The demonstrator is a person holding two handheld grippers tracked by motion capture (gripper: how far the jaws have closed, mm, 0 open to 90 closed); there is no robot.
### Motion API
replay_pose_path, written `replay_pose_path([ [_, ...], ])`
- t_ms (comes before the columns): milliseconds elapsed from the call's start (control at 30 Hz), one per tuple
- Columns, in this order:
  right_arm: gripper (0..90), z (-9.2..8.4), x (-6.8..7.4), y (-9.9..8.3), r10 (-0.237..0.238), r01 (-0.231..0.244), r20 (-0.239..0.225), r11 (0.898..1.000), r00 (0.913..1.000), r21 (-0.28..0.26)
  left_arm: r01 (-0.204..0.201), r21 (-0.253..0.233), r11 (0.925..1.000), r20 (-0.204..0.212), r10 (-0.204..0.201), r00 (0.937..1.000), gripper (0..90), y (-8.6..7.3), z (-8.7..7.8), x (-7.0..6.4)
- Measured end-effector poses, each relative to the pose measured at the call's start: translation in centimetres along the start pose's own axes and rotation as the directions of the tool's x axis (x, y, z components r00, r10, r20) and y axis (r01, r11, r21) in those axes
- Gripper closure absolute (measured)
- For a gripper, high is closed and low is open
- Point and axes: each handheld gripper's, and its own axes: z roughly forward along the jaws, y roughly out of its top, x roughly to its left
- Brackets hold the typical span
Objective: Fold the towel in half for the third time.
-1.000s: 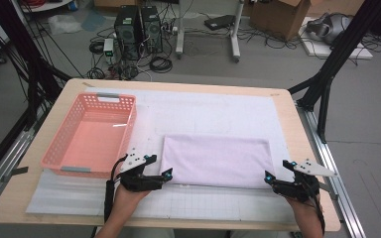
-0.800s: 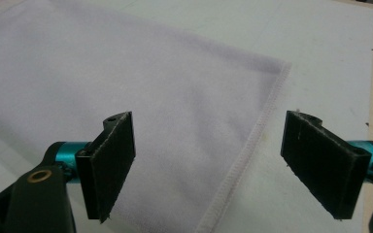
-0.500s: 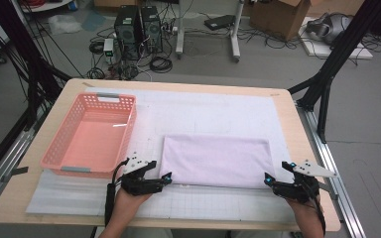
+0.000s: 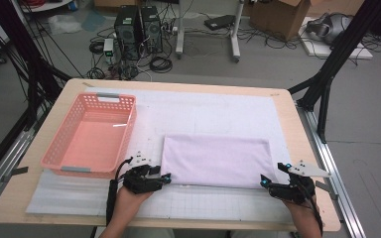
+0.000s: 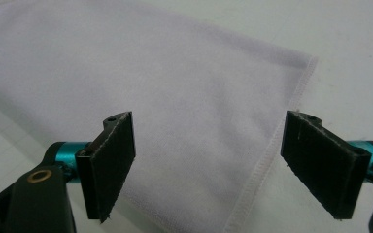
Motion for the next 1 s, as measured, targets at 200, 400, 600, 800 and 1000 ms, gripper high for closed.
replay_pose_path([
  [200,19.0,0.0,0.2,0.2,0.007,-0.008,-0.007,1.000,1.0000,-0.008,-0.020,0.007,0.9998,0.001,0.020,0.9998,52.1,-0.1,0.0,-0.4],
  [400,18.9,0.2,0.8,0.7,-0.003,0.002,-0.031,1.000,0.9995,-0.019,-0.040,0.015,0.9991,-0.013,0.040,0.9991,63.3,-0.1,0.1,-0.7],
  [600,19.0,0.9,1.9,1.6,-0.033,0.032,-0.060,0.999,0.9977,-0.019,-0.080,0.014,0.9967,-0.013,0.080,0.9967,75.4,-0.2,0.1,-1.1],
  [800,18.9,2.2,2.7,2.9,-0.059,0.058,-0.083,0.998,0.9948,-0.015,-0.034,0.005,0.9994,-0.028,0.034,0.9990,80.1,-0.3,0.0,-1.3],
  [1000,18.1,4.2,3.7,5.4,-0.101,0.100,-0.128,0.995,0.9867,-0.013,-0.024,-0.020,0.9995,-0.034,0.023,0.9991,81.2,-0.4,-0.3,-1.4],
])
